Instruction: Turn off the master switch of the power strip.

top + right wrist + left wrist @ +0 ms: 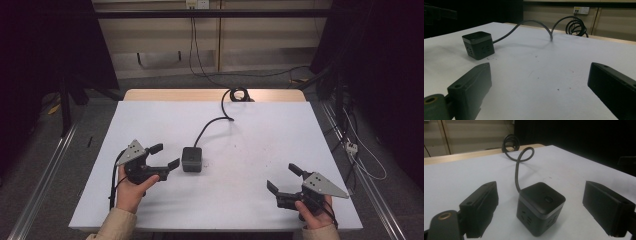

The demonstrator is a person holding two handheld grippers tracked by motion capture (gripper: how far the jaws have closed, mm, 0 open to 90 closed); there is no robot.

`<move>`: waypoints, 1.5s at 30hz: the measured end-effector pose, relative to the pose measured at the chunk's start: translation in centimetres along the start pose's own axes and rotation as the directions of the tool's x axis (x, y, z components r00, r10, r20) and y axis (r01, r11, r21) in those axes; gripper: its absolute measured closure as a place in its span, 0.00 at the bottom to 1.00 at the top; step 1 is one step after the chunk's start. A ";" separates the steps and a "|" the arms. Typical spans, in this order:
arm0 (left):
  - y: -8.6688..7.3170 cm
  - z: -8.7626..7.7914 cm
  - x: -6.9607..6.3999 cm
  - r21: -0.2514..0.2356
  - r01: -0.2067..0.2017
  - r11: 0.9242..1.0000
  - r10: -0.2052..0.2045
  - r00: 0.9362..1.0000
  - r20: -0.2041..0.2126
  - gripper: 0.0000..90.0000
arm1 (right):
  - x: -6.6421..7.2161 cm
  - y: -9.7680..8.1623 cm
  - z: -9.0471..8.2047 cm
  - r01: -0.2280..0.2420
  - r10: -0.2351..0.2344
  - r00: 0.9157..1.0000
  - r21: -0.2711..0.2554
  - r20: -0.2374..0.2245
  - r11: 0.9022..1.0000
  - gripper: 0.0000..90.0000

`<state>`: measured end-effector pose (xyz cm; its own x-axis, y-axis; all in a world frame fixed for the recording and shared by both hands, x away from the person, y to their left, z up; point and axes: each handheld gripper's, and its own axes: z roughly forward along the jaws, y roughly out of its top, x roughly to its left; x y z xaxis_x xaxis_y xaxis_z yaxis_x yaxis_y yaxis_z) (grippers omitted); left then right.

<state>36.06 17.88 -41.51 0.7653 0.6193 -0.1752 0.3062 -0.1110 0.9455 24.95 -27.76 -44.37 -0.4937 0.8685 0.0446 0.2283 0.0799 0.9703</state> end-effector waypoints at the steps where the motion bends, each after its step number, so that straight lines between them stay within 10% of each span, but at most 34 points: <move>1: 0.1 0.1 0.0 0.004 -0.002 1.000 0.002 1.000 0.005 0.16 | 0.0 0.0 0.0 0.000 0.000 1.000 0.000 0.000 1.000 0.06; 45: 1.4 2.7 -0.1 0.033 -0.036 0.999 0.033 0.996 0.083 0.65 | -0.2 -0.4 0.5 0.004 -0.004 1.000 0.024 -0.002 1.000 0.06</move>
<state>37.91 15.60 -40.92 0.8197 0.5483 -0.1658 0.2968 -0.1590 0.9416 25.34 -27.75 -44.85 -0.4967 0.8669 0.0413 0.2463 0.0951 0.9645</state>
